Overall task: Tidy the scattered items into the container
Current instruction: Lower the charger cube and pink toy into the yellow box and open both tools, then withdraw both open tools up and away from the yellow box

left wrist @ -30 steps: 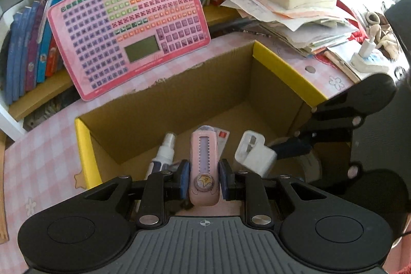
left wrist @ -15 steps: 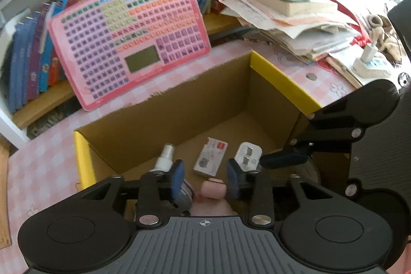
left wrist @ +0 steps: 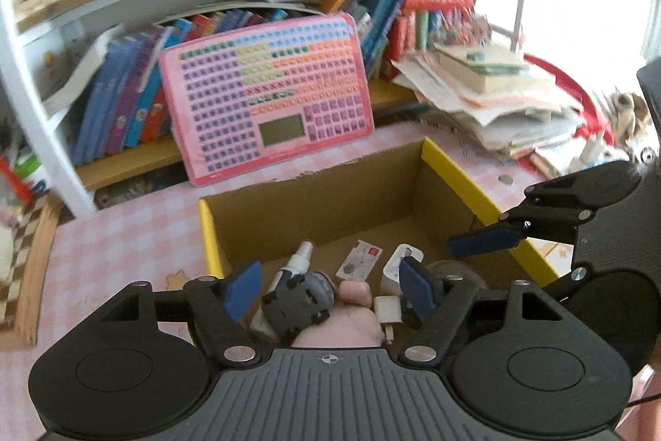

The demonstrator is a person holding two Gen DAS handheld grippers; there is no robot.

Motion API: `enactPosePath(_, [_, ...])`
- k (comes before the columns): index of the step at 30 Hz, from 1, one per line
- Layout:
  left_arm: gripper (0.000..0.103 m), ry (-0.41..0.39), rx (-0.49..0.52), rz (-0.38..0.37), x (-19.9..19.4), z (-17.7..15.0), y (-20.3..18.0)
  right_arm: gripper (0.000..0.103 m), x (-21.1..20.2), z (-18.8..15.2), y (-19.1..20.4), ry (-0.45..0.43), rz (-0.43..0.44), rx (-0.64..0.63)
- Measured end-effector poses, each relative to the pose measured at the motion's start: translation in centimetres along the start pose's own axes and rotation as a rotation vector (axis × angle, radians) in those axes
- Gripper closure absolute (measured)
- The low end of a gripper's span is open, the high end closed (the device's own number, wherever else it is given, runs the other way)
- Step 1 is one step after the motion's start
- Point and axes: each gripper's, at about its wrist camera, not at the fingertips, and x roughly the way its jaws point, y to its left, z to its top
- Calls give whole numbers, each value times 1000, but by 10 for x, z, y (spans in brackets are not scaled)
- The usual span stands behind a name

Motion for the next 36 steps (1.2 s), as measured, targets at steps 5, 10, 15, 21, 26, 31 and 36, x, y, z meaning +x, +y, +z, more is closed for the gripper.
enactPosePath(5, [18, -79, -3, 39, -35, -14, 1, 41, -25, -8, 20, -67, -36, -10])
enactPosePath(10, [14, -130, -23, 56, -65, -33, 12, 29, -47, -17, 43, -145, -88, -11])
enactPosePath(15, [11, -153, -51, 76, -86, -54, 24, 24, -63, -26, 66, -195, -135, 10])
enactPosePath(21, [11, -157, -83, 69, -110, -77, 39, 19, -79, -41, 94, -244, -195, 38])
enactPosePath(26, [10, -143, -92, 71, -126, -97, 49, 19, -88, -54, 114, -247, -233, 85])
enactPosePath(31, [10, -144, -94, 95, -143, -121, 55, 17, -99, -70, 132, -262, -287, 134])
enactPosePath(36, [10, -128, -111, 100, -160, -145, 60, 15, -109, -90, 149, -259, -333, 190])
